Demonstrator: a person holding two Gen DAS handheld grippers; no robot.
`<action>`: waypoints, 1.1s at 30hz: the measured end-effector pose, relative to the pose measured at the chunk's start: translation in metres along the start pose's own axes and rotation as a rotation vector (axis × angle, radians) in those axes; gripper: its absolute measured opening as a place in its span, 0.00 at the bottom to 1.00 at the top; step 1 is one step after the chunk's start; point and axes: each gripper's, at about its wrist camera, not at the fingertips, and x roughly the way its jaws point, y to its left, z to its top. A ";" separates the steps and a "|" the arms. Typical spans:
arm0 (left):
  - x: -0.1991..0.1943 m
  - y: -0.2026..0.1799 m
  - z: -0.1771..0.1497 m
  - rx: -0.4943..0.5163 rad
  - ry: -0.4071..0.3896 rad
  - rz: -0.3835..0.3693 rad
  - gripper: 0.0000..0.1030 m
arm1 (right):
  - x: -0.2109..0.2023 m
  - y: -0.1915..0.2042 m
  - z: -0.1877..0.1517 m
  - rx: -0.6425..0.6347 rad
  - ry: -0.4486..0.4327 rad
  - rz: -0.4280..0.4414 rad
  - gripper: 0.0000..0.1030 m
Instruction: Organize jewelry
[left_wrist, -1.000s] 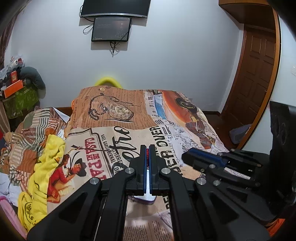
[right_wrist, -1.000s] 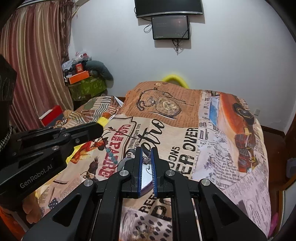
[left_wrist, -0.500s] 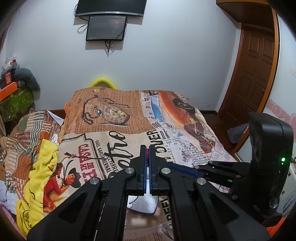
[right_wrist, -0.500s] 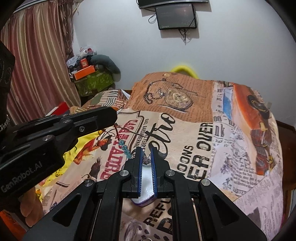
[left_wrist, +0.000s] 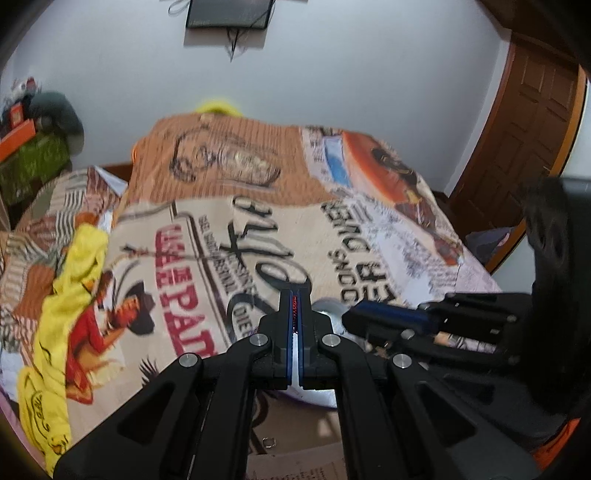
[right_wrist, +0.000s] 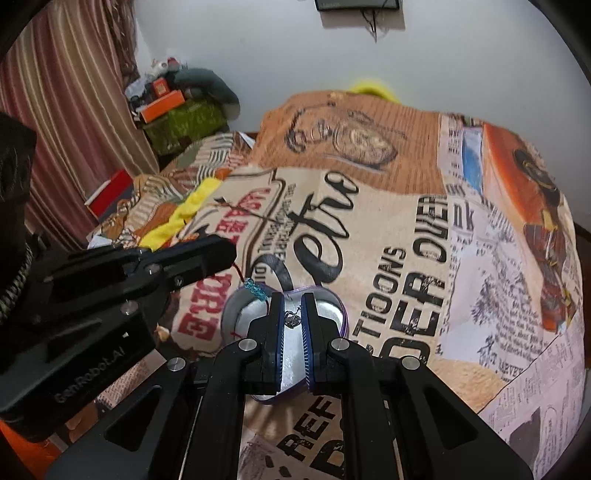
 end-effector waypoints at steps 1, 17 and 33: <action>0.003 0.002 -0.002 -0.003 0.010 -0.002 0.00 | 0.004 -0.001 0.000 0.006 0.016 0.007 0.08; 0.011 0.000 -0.022 0.023 0.098 0.009 0.01 | 0.018 -0.004 -0.005 0.031 0.119 0.048 0.08; -0.035 0.009 -0.026 -0.030 0.052 0.062 0.35 | -0.033 -0.001 -0.005 0.026 0.033 -0.030 0.31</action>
